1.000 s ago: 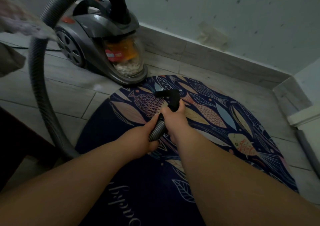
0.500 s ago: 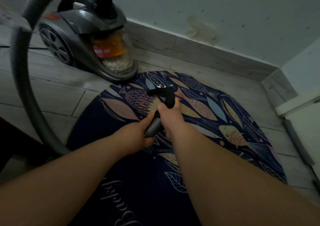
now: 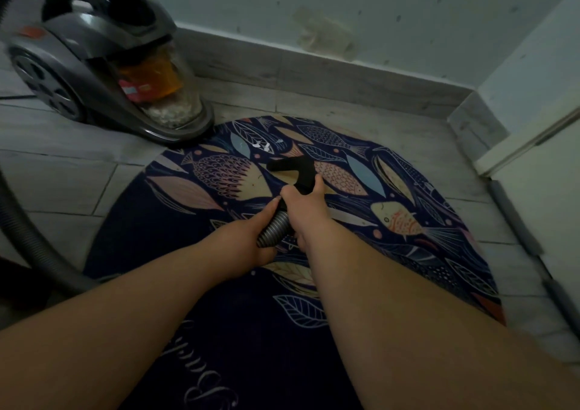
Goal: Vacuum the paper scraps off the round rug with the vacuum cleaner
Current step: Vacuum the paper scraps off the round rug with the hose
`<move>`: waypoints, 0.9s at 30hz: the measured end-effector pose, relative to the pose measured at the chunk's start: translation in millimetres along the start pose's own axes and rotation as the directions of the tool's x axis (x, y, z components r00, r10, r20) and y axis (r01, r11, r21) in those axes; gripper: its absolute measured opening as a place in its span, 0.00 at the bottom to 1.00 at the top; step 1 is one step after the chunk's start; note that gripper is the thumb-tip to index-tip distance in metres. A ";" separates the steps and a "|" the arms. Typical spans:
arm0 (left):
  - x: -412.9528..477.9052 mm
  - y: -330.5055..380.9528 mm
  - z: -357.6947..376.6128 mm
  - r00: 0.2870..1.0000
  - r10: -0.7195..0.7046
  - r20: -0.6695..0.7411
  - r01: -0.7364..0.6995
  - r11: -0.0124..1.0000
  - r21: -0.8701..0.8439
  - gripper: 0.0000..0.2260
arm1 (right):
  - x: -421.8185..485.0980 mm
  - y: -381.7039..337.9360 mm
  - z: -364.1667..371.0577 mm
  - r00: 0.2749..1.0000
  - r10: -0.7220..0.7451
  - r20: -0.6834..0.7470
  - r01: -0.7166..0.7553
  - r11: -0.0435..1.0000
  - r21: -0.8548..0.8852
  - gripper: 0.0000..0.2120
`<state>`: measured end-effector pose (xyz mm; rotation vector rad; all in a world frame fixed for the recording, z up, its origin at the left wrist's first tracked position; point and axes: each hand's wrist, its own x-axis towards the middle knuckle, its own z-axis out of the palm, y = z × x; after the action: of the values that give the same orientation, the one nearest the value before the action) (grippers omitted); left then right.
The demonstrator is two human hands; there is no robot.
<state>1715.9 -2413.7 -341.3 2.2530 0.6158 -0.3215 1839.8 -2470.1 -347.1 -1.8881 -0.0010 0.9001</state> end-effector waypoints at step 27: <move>62.4 51.8 22.1 1.000 0.001 0.016 -0.004 0.976 0.220 0.43 | 45.0 4.7 -73.7 0.998 -0.017 0.055 0.011 0.994 0.105 0.41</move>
<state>1795.3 -2440.0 -349.8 2.4599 0.5934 -0.4236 1913.4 -2513.3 -360.7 -1.7640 -0.0005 0.9254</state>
